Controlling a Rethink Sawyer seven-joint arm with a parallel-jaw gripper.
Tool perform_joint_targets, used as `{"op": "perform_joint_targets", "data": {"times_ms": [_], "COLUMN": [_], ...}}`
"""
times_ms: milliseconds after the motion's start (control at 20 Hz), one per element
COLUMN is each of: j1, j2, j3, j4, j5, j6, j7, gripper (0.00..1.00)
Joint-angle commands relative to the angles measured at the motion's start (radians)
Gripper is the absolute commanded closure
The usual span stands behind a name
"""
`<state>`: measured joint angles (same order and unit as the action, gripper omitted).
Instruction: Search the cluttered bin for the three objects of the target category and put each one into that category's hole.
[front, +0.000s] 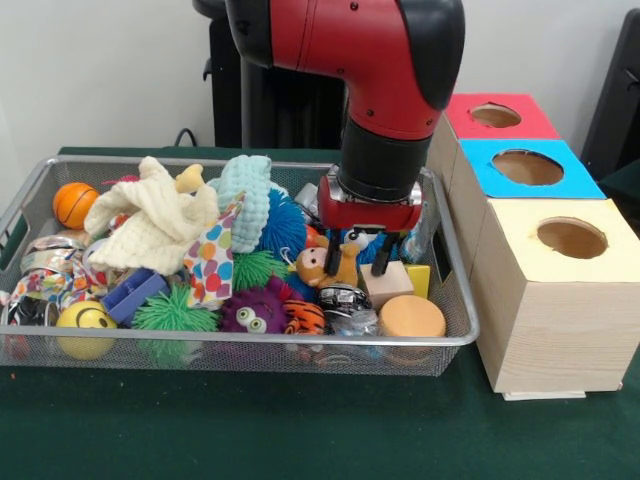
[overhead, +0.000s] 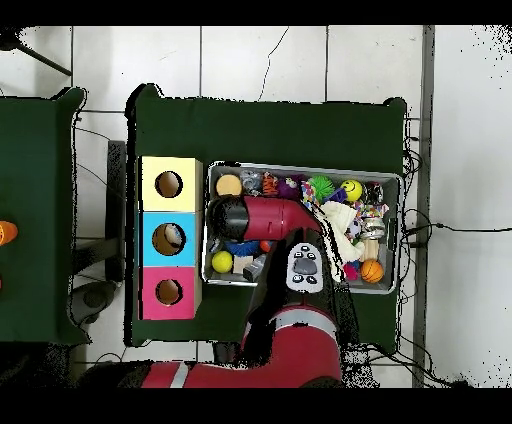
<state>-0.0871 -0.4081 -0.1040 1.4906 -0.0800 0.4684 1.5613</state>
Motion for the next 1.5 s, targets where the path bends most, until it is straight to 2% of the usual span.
{"op": "perform_joint_targets", "data": {"times_ms": [50,300,450,600,750,950,1150,1300,1500], "j1": [-0.012,-0.005,0.012,0.014,0.007,0.013,0.009,0.000,-0.025], "j2": [0.186,0.159,0.079,0.001,-0.025,-0.028,-0.046,-0.051,0.001], "j3": [0.128,0.119,0.085,0.073,0.075,0.066,0.068,0.070,0.087], "j4": [-0.084,-0.084,-0.029,-0.019,-0.052,-0.134,-0.150,-0.148,-0.210], "j5": [0.048,0.061,0.065,0.067,0.078,0.083,0.079,0.067,0.045], "j6": [-0.095,-0.032,0.039,0.159,0.255,0.360,0.403,0.394,0.353], "j7": [0.165,0.171,0.193,0.160,0.137,0.126,0.115,0.101,0.064], "gripper": [0.00,0.00,0.00,0.00,0.00,0.00,0.00,0.00,0.00]}}
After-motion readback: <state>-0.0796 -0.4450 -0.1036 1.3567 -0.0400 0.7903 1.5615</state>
